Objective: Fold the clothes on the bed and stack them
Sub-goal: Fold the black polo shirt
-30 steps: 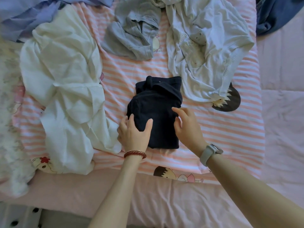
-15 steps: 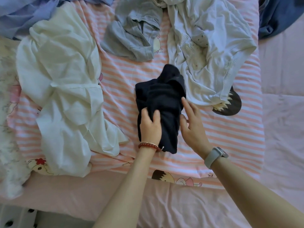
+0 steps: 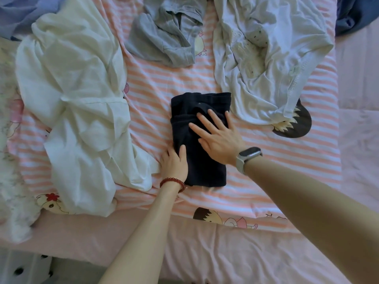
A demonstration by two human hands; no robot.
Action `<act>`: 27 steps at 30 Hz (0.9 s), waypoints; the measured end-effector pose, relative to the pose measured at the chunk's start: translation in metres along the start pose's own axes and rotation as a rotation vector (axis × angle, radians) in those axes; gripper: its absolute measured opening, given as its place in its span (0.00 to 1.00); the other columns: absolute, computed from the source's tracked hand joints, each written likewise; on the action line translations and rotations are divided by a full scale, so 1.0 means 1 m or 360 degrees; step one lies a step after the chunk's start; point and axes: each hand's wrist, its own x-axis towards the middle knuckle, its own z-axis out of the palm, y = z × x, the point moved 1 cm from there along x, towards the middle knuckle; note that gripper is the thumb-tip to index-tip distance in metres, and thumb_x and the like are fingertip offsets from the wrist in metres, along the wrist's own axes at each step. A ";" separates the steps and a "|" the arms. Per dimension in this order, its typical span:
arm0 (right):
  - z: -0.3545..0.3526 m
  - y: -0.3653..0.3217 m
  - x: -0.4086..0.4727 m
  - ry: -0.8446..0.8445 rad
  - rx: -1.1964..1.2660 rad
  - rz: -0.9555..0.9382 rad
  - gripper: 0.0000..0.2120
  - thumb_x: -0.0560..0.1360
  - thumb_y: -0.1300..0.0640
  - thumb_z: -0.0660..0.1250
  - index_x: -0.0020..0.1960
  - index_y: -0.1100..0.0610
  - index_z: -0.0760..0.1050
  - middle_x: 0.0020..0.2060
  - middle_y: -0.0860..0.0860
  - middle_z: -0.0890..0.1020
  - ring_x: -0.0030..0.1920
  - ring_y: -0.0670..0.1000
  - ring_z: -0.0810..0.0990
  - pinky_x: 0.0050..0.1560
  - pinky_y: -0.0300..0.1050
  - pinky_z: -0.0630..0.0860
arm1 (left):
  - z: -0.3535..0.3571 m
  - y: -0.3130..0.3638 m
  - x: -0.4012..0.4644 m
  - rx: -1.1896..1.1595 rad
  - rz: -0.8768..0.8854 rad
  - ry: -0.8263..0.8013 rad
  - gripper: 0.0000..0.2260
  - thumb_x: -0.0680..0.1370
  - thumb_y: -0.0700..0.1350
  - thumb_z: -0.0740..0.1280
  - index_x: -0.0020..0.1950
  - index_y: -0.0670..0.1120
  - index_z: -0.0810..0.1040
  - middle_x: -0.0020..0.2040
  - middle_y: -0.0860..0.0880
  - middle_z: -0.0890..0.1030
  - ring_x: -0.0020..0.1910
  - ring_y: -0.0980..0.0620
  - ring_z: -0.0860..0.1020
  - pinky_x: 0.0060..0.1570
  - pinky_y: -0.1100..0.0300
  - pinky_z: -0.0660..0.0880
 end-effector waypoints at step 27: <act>-0.031 0.002 -0.132 0.0519 0.2199 0.0846 0.40 0.70 0.42 0.69 0.74 0.41 0.50 0.72 0.44 0.60 0.68 0.46 0.64 0.64 0.43 0.65 | -0.053 0.023 -0.071 -0.0845 0.0218 -0.1017 0.09 0.79 0.51 0.57 0.57 0.54 0.73 0.52 0.57 0.79 0.49 0.62 0.79 0.45 0.69 0.76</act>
